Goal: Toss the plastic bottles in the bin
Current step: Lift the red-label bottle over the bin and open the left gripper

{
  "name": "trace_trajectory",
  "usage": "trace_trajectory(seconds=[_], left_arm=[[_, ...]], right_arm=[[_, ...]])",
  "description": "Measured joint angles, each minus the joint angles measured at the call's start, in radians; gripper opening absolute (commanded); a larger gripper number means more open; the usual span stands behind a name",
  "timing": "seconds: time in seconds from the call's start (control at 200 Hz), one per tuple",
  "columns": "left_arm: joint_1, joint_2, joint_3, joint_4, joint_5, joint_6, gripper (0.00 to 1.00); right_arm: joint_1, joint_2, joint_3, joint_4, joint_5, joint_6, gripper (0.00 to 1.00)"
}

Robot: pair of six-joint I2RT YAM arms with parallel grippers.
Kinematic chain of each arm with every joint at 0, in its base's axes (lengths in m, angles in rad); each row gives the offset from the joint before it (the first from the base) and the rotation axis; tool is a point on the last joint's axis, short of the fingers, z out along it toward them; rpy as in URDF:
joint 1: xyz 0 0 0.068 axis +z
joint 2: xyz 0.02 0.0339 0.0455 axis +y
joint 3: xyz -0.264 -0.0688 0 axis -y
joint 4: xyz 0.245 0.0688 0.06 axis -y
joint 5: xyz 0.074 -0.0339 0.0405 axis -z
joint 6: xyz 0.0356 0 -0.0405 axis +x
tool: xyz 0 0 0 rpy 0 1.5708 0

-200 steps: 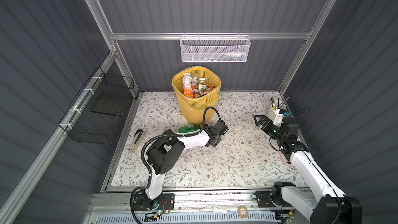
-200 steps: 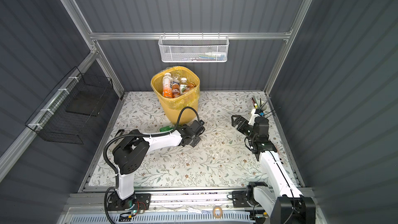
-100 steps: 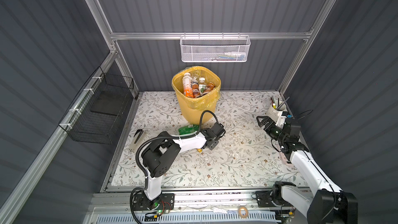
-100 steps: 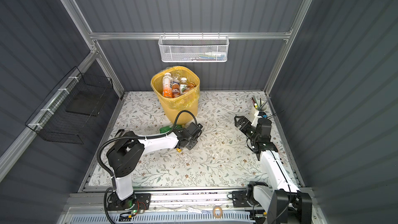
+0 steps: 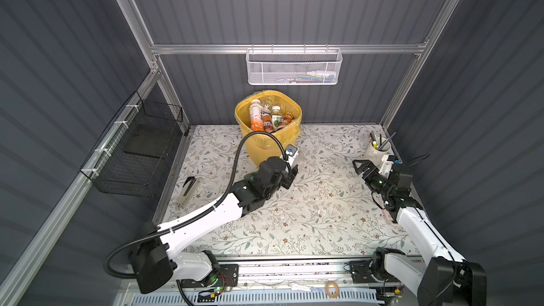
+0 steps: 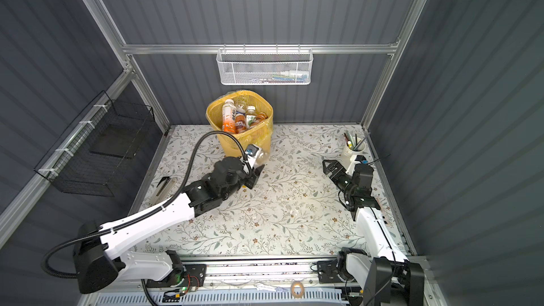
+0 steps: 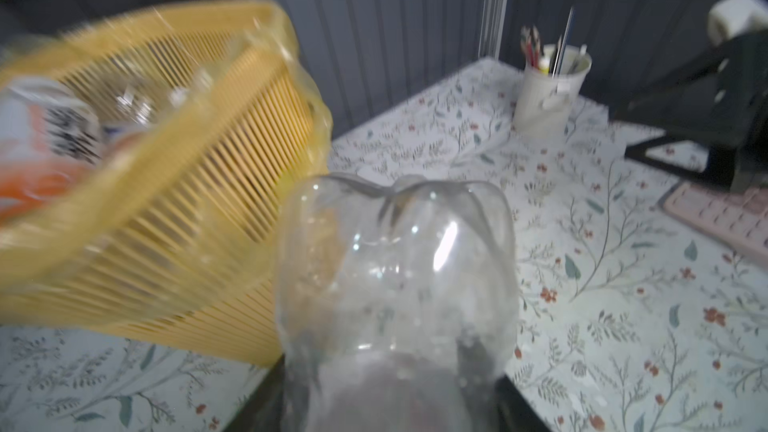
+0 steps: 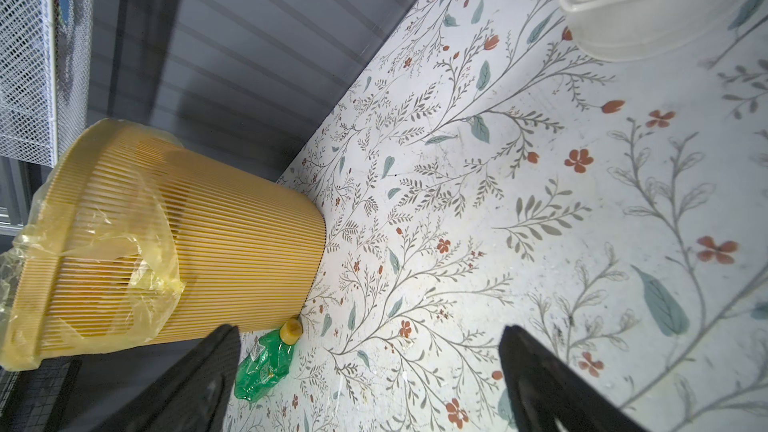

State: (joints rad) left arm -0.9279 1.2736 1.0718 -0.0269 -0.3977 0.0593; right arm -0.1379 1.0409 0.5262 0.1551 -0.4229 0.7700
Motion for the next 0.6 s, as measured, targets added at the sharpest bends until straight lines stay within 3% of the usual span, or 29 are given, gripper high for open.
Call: trace_trajectory(seconds=[0.15,0.315,0.39,0.465,0.6], left_arm=[[0.031,0.003,0.119,0.081,-0.04,0.107,0.47],[0.228,0.2,0.461,0.039,0.051,0.102,0.57],[0.299,0.338,0.673,-0.031,0.088,0.09,0.79],[0.334,0.45,0.82,-0.099,0.104,0.076,0.93],[0.325,0.541,0.887,-0.219,0.12,0.066,0.99]], right_arm=[[-0.001,-0.001,0.0,0.021,-0.022,0.03,0.99],[-0.001,-0.023,0.0,0.026,-0.039,0.05,0.99],[-0.001,-0.039,0.0,0.023,-0.039,0.051,0.99],[-0.001,-0.056,0.001,0.016,-0.039,0.049,0.99],[-0.001,-0.092,0.004,-0.014,-0.036,0.032,0.99]])
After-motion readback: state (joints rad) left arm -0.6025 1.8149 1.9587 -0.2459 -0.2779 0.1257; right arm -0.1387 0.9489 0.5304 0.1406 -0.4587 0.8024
